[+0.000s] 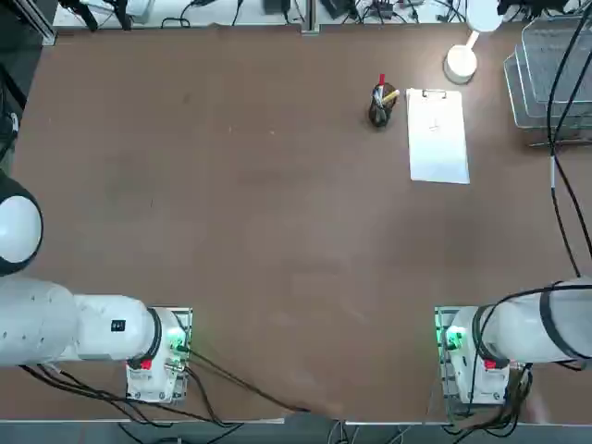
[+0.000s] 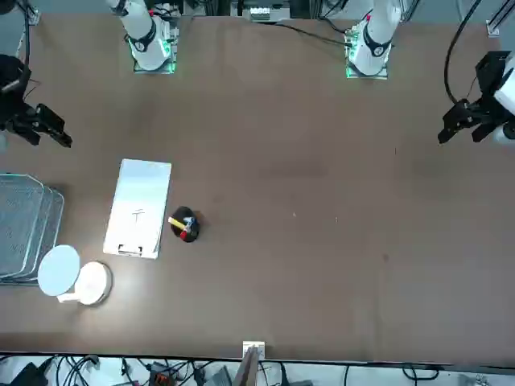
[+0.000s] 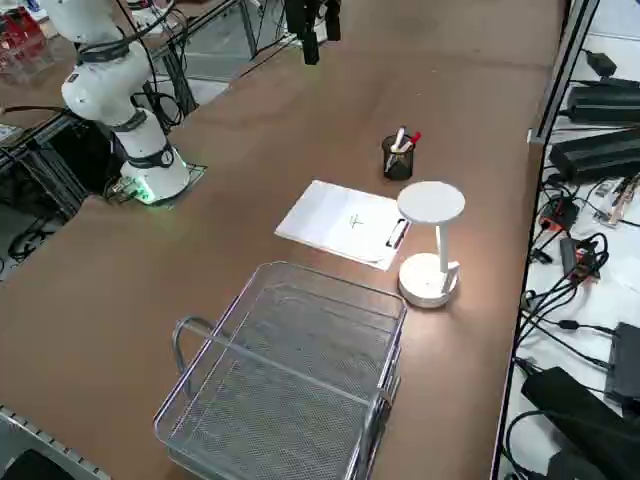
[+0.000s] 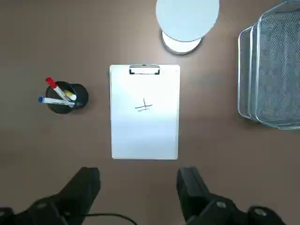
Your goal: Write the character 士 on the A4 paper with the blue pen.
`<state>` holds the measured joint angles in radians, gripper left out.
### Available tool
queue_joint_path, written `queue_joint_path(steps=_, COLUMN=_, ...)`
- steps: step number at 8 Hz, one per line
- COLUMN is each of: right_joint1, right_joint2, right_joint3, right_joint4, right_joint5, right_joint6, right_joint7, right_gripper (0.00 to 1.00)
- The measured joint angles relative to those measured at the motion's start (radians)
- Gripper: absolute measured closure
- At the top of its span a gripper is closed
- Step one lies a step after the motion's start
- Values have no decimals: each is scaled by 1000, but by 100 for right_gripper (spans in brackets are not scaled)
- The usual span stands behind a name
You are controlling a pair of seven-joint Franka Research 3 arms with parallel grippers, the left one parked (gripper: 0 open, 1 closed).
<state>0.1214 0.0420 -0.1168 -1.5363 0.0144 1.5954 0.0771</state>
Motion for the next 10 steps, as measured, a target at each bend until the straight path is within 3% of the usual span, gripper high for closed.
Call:
queue_joint_path(steps=7, right_joint1=10, right_joint2=7, right_joint3=15, right_joint4=-17, right_joint5=-1, right_joint6=10, right_joint7=6, right_gripper=0)
queue_joint_path(steps=10, right_joint1=92, right_joint2=66, right_joint3=50, right_joint4=-22, right_joint5=-2, right_joint6=70, right_joint7=40, right_gripper=0)
